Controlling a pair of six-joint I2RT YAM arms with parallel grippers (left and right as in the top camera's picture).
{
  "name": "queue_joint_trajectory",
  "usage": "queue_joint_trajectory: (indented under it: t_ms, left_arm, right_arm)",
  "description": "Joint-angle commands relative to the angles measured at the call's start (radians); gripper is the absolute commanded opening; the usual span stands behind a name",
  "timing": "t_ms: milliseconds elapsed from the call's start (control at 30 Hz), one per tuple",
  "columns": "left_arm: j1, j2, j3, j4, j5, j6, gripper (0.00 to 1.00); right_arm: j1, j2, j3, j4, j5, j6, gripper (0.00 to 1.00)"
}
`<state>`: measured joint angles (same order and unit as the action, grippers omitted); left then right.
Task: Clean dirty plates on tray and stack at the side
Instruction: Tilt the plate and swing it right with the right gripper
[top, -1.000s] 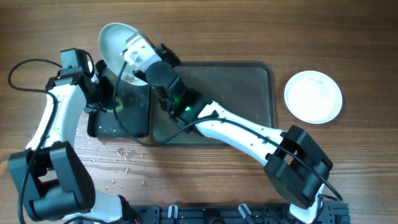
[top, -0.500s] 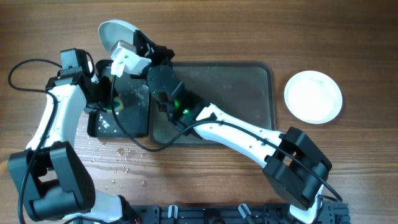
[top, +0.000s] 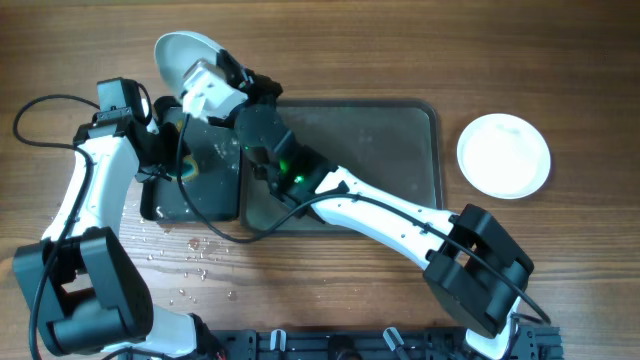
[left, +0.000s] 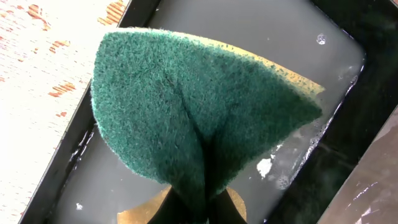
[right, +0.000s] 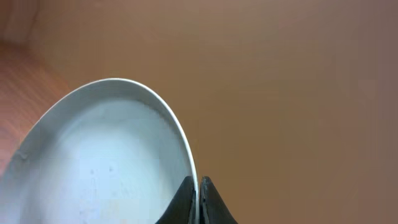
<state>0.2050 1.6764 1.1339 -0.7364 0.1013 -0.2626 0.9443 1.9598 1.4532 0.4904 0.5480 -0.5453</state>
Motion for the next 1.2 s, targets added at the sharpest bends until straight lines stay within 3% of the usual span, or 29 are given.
queue_joint_trajectory:
  t_ms: [0, 100, 200, 433, 600, 833, 1033, 1167]
  left_arm:
    - [0.002, -0.011, -0.005, 0.003, -0.006, 0.020, 0.04]
    - [0.002, -0.011, -0.005, 0.003, -0.006, 0.020, 0.04]
    - [0.002, -0.011, -0.005, 0.003, -0.006, 0.020, 0.04]
    - [0.002, -0.011, -0.005, 0.003, -0.005, 0.020, 0.04]
    - [0.002, -0.011, -0.005, 0.003, -0.005, 0.020, 0.04]
    - [0.002, -0.011, -0.005, 0.003, -0.005, 0.020, 0.04]
    - [0.002, -0.011, -0.005, 0.003, -0.005, 0.020, 0.04]
    - [0.002, -0.011, -0.005, 0.003, -0.005, 0.020, 0.04]
  right_arm:
    - [-0.021, 0.000, 0.018, -0.109, 0.010, 0.510, 0.04]
    - [-0.037, 0.000, 0.018, -0.251, -0.099, 0.756, 0.04]
    - [-0.059, 0.000, 0.018, -0.367, -0.183, 0.914, 0.04]
    - [-0.138, -0.021, 0.018, -0.510, -0.322, 0.982, 0.04]
    - [-0.251, -0.092, 0.018, -0.615, -0.515, 1.133, 0.04]
    - [-0.483, -0.187, 0.018, -0.863, -0.775, 1.147, 0.04]
    - [-0.717, -0.200, 0.018, -1.122, -0.793, 1.138, 0.04]
    - [-0.870, -0.200, 0.018, -1.265, -0.792, 1.039, 0.04]
